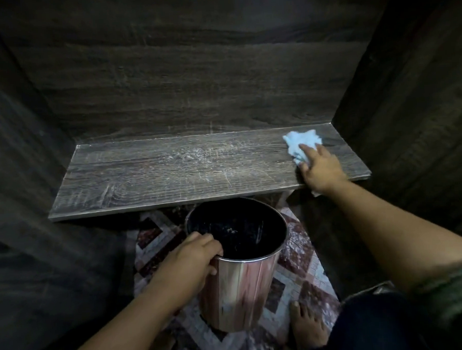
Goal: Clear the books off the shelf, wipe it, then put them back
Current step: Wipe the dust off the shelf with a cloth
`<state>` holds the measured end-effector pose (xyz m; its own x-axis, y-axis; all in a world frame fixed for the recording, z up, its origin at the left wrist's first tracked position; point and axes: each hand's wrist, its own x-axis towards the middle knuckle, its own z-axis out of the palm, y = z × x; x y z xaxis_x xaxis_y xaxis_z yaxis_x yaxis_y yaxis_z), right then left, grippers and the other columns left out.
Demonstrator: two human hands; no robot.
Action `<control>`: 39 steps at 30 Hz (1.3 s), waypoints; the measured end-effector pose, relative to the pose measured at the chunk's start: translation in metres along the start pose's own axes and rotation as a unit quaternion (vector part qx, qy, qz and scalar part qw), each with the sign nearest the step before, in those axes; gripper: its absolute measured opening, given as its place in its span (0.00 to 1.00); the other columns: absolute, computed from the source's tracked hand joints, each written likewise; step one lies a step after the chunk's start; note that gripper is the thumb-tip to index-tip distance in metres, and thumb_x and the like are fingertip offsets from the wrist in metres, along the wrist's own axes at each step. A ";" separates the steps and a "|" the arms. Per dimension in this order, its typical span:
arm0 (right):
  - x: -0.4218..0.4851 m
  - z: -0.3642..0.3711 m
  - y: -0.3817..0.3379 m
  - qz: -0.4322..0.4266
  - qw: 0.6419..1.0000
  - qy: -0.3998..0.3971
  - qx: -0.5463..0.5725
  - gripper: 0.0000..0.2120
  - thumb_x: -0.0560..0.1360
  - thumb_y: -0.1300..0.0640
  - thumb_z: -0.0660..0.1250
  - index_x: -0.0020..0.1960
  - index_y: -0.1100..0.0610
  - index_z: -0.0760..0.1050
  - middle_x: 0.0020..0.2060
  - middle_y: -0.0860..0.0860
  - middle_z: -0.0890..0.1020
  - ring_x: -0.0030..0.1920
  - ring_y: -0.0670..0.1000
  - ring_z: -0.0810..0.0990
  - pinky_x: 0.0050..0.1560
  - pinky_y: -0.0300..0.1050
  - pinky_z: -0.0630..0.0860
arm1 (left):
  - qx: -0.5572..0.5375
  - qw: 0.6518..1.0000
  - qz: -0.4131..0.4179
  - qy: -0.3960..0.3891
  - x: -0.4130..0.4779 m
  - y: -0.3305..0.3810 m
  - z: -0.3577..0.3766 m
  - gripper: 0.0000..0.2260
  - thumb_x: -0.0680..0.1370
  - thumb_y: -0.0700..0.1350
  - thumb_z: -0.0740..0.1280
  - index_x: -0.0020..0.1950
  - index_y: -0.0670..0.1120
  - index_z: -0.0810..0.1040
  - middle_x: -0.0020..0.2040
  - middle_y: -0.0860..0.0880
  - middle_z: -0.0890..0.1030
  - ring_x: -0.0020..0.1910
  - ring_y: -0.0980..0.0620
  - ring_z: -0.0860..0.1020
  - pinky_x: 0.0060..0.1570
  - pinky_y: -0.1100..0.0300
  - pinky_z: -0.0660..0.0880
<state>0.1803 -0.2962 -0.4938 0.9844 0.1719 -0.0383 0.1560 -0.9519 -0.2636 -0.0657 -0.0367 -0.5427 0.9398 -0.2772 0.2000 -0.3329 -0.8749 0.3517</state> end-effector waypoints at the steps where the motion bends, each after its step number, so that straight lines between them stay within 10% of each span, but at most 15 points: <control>1: -0.005 0.005 -0.008 -0.038 0.999 -0.001 -0.007 0.25 0.80 0.51 0.59 0.76 0.47 0.60 0.76 0.60 0.59 0.72 0.63 0.62 0.72 0.50 0.59 | 0.000 1.000 0.001 -0.003 0.003 0.000 0.001 0.25 0.56 0.41 0.81 0.44 0.54 0.71 0.40 0.57 0.72 0.42 0.58 0.67 0.35 0.64 0.72; 6: -0.061 -0.010 -0.062 -0.291 0.949 -0.116 -0.030 0.23 0.75 0.56 0.65 0.69 0.45 0.72 0.70 0.54 0.71 0.69 0.55 0.69 0.68 0.44 0.62 | -0.011 1.000 0.000 -0.004 0.017 0.005 0.005 0.25 0.59 0.39 0.79 0.46 0.54 0.70 0.41 0.56 0.72 0.43 0.56 0.68 0.38 0.61 0.72; 10: -0.077 -0.065 -0.056 -0.231 0.963 -0.121 0.074 0.19 0.74 0.59 0.66 0.62 0.43 0.78 0.61 0.48 0.78 0.51 0.49 0.80 0.54 0.41 0.73 | -0.011 1.000 -0.009 -0.001 0.019 0.009 0.005 0.21 0.62 0.38 0.77 0.46 0.53 0.71 0.41 0.56 0.72 0.44 0.55 0.68 0.38 0.57 0.76; 13: -0.085 -0.064 -0.052 -0.228 0.964 0.046 0.126 0.23 0.73 0.62 0.66 0.67 0.50 0.75 0.65 0.54 0.74 0.64 0.55 0.73 0.67 0.43 0.64 | -0.002 1.000 -0.010 -0.002 0.019 0.012 0.004 0.21 0.62 0.39 0.78 0.46 0.53 0.72 0.42 0.55 0.72 0.44 0.56 0.67 0.37 0.56 0.77; 17: -0.099 -0.030 -0.052 -0.232 0.967 -0.099 0.040 0.22 0.76 0.58 0.64 0.68 0.47 0.73 0.69 0.53 0.72 0.68 0.56 0.71 0.70 0.45 0.65 | 0.008 1.000 -0.003 -0.010 0.021 0.016 0.001 0.20 0.61 0.40 0.79 0.45 0.53 0.73 0.42 0.55 0.73 0.44 0.56 0.67 0.38 0.59 0.75; 23: -0.096 -0.023 -0.056 -0.231 0.967 0.087 0.055 0.24 0.73 0.60 0.64 0.69 0.50 0.72 0.70 0.56 0.69 0.64 0.61 0.69 0.65 0.53 0.67 | 0.002 1.000 -0.015 -0.019 0.027 0.022 0.000 0.18 0.63 0.38 0.76 0.43 0.53 0.73 0.41 0.57 0.72 0.43 0.55 0.69 0.39 0.58 0.73; 28: -0.082 0.001 -0.043 -0.198 0.978 -0.060 -0.023 0.24 0.76 0.58 0.61 0.71 0.47 0.68 0.73 0.53 0.65 0.70 0.59 0.65 0.70 0.51 0.64 | 0.012 1.000 -0.018 -0.015 0.030 0.024 0.001 0.17 0.64 0.39 0.76 0.44 0.53 0.74 0.42 0.57 0.73 0.46 0.55 0.70 0.40 0.61 0.68; 34: -0.064 -0.008 -0.024 -0.170 0.979 0.101 0.046 0.25 0.74 0.63 0.64 0.70 0.49 0.70 0.73 0.55 0.66 0.68 0.62 0.67 0.67 0.55 0.67 | 0.012 1.000 0.000 -0.024 0.040 0.038 0.013 0.14 0.67 0.39 0.75 0.46 0.51 0.75 0.44 0.54 0.73 0.48 0.51 0.71 0.41 0.50 0.76; 39: -0.046 0.002 0.005 -0.126 0.985 0.067 -0.093 0.29 0.77 0.55 0.65 0.75 0.41 0.61 0.78 0.49 0.55 0.77 0.58 0.51 0.74 0.59 0.47 | 0.016 1.000 0.017 -0.018 0.055 0.051 0.049 0.15 0.64 0.37 0.77 0.44 0.47 0.76 0.41 0.52 0.74 0.43 0.50 0.72 0.41 0.52 0.77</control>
<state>0.1356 -0.3088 -0.4955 0.9126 0.3856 0.1358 0.3969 -0.9154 -0.0678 -0.0271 -0.1158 -0.5585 0.9303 -0.3201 0.1789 -0.3624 -0.8772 0.3150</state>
